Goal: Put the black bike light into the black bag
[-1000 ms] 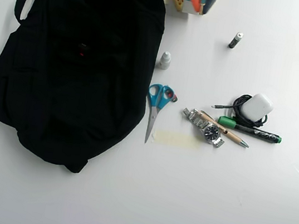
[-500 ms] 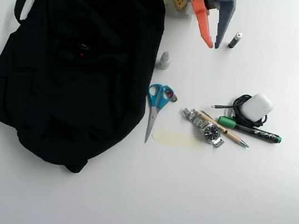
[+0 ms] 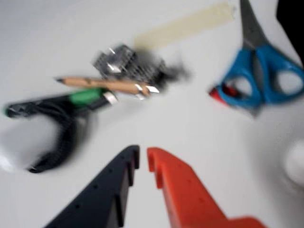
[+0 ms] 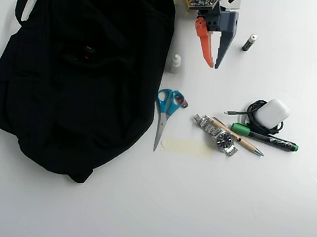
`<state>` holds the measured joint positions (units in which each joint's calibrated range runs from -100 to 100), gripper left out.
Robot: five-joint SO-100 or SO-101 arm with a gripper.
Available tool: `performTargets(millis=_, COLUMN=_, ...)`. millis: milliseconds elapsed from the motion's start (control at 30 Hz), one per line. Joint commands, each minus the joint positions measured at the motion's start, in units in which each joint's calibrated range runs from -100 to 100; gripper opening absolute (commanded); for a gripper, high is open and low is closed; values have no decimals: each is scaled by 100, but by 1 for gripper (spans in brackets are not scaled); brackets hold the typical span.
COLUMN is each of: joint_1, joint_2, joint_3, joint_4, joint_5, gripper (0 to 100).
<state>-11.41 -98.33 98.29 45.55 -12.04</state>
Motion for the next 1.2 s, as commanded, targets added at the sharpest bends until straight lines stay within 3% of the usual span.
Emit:
performTargets(millis=0, joint_1=348, joint_2=-134, joint_3=108, joint_4=493, joint_5=-23, gripper=2)
performTargets(millis=267, joint_1=281, joint_2=-142, joint_3=99, joint_4=975, joint_5=-23, gripper=2)
performTargets(millis=1167, joint_1=319, joint_2=-125, joint_3=99, joint_4=1018, joint_5=19, gripper=2)
